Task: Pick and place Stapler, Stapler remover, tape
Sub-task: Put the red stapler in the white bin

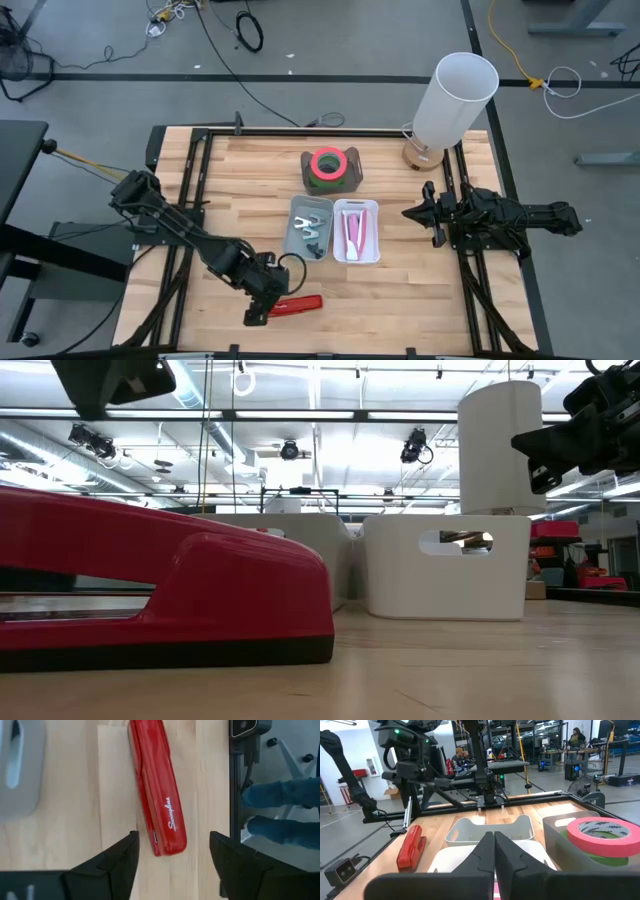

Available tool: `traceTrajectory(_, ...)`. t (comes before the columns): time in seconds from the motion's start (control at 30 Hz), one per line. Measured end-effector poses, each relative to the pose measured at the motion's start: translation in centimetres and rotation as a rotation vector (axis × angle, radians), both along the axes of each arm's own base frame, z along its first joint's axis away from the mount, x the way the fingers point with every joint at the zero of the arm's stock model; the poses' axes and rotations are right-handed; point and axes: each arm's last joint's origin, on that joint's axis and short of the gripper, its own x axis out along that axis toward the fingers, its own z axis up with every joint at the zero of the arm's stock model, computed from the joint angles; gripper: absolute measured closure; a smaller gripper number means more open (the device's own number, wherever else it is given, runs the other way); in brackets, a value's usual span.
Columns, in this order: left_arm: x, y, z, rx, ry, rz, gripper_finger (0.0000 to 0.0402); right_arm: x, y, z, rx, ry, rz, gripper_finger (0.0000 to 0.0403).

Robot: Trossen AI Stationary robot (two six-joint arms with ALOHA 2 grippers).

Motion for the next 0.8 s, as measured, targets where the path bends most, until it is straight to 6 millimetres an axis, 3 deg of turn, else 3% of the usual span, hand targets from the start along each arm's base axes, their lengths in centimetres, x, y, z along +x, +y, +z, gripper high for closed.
traceTrajectory(0.3,0.8,-1.3,-1.8,-0.002,0.014,0.010,0.0079,0.0,0.0,0.0,0.000,0.000,0.000,0.0399)
traceTrajectory(0.8,2.2,-3.3,-7.8,0.141,0.086,0.058,0.0087,0.0,0.0,0.0,0.000,0.000,0.000,0.0399)
